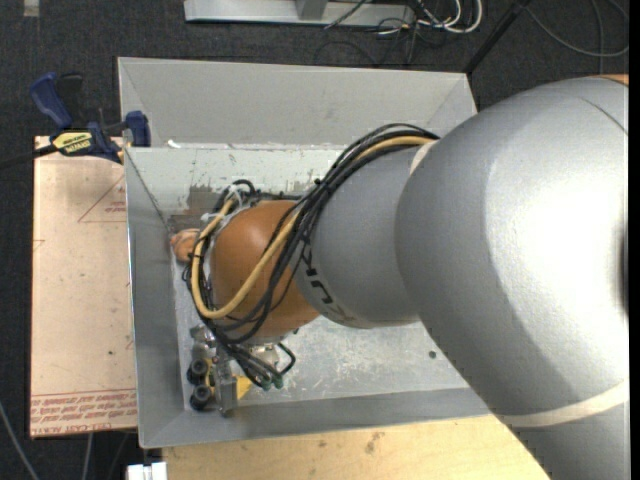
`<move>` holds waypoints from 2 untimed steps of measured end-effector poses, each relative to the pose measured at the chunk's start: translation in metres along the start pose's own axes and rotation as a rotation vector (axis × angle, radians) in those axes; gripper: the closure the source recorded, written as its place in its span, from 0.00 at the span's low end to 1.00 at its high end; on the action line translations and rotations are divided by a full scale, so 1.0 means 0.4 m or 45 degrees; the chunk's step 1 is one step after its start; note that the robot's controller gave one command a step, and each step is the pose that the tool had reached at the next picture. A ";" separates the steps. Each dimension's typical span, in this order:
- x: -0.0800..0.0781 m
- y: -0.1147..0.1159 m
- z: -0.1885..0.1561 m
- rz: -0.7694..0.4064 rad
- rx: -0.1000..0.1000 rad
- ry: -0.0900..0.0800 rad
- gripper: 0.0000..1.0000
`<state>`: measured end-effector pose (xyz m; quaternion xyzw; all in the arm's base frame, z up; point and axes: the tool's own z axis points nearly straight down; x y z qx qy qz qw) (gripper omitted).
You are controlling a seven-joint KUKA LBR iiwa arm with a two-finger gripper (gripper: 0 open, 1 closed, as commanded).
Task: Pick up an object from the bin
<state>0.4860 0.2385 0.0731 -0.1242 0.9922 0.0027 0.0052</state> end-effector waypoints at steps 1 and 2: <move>0.000 0.000 0.000 0.000 0.000 0.000 1.00; 0.010 0.002 -0.412 0.019 0.003 0.007 1.00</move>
Offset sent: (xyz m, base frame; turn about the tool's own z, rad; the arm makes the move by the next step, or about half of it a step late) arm -0.0067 -0.0026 0.1639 0.0144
